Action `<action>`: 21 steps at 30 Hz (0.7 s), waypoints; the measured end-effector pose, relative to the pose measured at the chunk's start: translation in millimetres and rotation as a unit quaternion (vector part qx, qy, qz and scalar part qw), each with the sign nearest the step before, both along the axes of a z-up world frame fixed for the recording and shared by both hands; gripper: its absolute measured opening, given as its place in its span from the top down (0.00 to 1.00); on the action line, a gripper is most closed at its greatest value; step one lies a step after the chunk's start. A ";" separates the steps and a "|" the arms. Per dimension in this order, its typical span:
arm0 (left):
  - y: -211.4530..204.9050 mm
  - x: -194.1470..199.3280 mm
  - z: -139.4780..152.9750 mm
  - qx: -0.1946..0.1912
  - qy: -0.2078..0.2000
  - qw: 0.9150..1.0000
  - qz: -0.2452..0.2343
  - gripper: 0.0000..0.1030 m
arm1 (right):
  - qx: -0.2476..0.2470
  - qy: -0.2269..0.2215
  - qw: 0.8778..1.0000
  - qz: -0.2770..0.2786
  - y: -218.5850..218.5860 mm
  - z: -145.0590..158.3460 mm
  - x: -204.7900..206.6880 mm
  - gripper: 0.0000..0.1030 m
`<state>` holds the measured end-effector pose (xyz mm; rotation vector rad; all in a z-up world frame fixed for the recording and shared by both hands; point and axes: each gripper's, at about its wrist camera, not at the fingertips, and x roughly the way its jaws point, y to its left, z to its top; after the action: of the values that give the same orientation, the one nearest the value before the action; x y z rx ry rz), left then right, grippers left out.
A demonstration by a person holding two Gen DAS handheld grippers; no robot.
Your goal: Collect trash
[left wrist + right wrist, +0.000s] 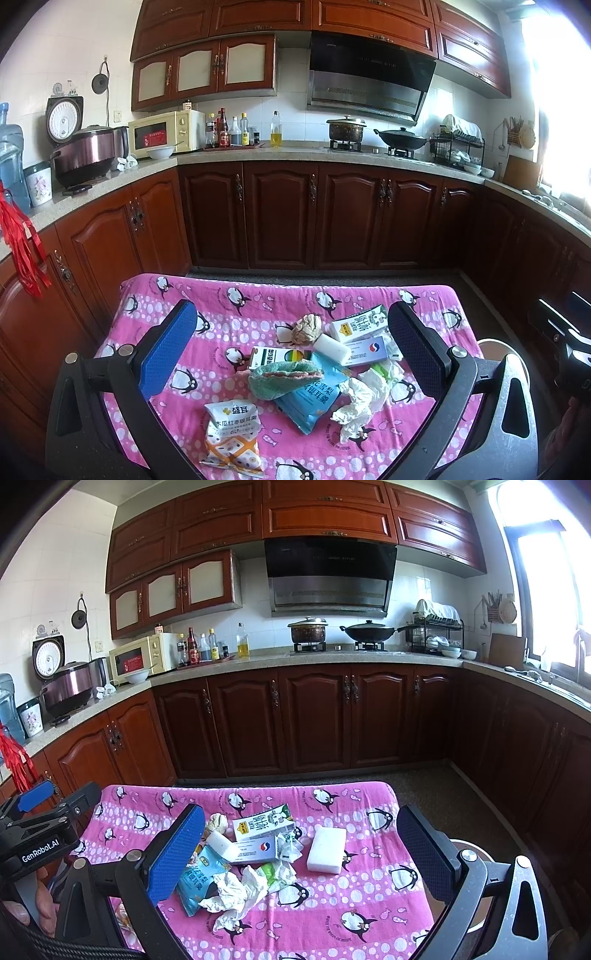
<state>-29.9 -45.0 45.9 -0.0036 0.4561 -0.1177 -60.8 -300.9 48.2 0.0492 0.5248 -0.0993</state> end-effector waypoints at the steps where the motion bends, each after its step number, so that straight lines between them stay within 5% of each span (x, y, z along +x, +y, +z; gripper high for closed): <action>1: -0.1 0.4 -0.7 0.000 0.001 1.000 0.000 0.00 | 0.001 0.001 1.000 0.000 -0.5 -0.6 0.2 0.00; 21: -2.5 6.0 -10.7 0.000 0.012 1.000 -0.002 0.00 | 0.002 0.016 1.000 -0.001 -3.2 -8.8 6.5 0.00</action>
<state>-23.9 -47.5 35.2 -0.0040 0.4796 -0.1224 -54.3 -304.1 39.5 0.0514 0.5573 -0.1014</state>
